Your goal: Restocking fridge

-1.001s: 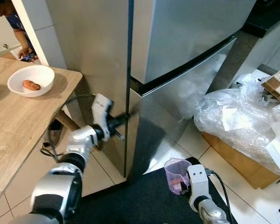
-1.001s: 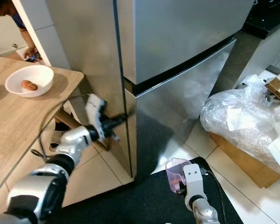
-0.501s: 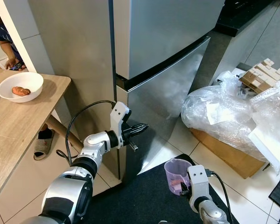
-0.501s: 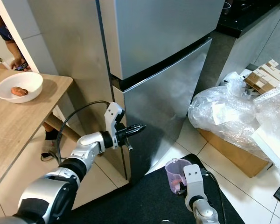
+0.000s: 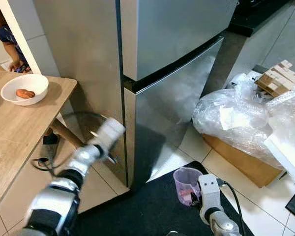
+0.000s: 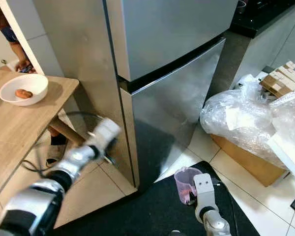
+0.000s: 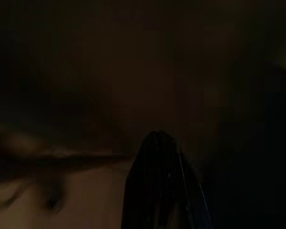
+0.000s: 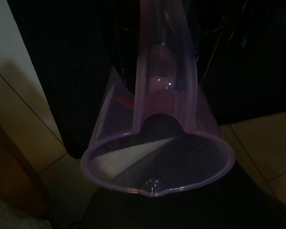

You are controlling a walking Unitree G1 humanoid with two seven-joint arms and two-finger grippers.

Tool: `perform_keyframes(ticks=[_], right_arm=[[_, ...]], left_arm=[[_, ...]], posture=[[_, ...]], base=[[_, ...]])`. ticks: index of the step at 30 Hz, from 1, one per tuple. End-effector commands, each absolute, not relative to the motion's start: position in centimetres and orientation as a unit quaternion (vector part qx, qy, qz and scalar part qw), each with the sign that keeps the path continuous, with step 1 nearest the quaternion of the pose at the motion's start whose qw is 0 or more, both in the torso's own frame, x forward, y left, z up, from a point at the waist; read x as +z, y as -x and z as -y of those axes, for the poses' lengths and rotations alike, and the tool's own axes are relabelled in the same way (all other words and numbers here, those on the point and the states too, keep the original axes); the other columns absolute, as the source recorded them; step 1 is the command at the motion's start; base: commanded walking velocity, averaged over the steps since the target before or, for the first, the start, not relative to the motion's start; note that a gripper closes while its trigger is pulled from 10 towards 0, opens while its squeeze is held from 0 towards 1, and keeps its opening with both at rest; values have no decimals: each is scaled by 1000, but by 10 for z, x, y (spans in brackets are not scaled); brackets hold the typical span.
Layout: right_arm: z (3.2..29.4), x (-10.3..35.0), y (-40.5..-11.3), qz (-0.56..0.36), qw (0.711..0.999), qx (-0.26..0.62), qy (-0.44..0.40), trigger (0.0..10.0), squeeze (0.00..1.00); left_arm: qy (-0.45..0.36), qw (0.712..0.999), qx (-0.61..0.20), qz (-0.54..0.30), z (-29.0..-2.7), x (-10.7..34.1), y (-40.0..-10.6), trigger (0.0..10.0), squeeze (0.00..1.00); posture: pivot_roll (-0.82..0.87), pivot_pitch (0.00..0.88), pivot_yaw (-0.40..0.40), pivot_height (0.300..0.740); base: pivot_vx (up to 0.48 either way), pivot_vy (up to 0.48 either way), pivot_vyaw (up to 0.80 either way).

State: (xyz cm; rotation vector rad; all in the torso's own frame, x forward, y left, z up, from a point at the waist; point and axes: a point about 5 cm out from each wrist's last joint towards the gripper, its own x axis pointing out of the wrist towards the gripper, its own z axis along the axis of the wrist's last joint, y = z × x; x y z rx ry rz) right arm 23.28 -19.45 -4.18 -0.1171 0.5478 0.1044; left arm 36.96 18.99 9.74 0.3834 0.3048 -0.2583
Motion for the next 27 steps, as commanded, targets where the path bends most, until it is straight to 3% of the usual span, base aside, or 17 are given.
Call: perform_keyframes(ticks=[1,4,8,12,18,27], right_arm=[[195,-44,-230,-273,959,52,58,10000,0],[195,-43,-231,-272,959,54,59,10000,0],[195,-42,-231,-270,959,54,60,10000,0],[196,-41,-232,-267,960,53,61,10000,0],[196,-41,-231,-263,962,50,58,10000,0],[190,-41,-231,-254,965,51,49,10000,0]], left_arm=[[-174,969,-87,-156,-202,98,-369,10000,0],[-103,987,-71,-104,-205,116,-376,10000,0],[-92,989,-84,-73,-198,126,-381,10000,0],[-37,988,-143,-46,-168,135,-386,10000,0],[-22,978,-206,-39,-145,135,-386,10000,0],[-15,970,-241,-28,-140,139,-385,10000,0]], posture=[[-142,128,-10,740],[-140,136,-15,740],[-140,137,-16,740],[-145,142,-15,740],[-150,159,-6,740],[-137,187,14,740]], base=[[0,0,0],[0,0,0],[0,0,0],[0,0,0],[0,0,0],[0,0,0]])
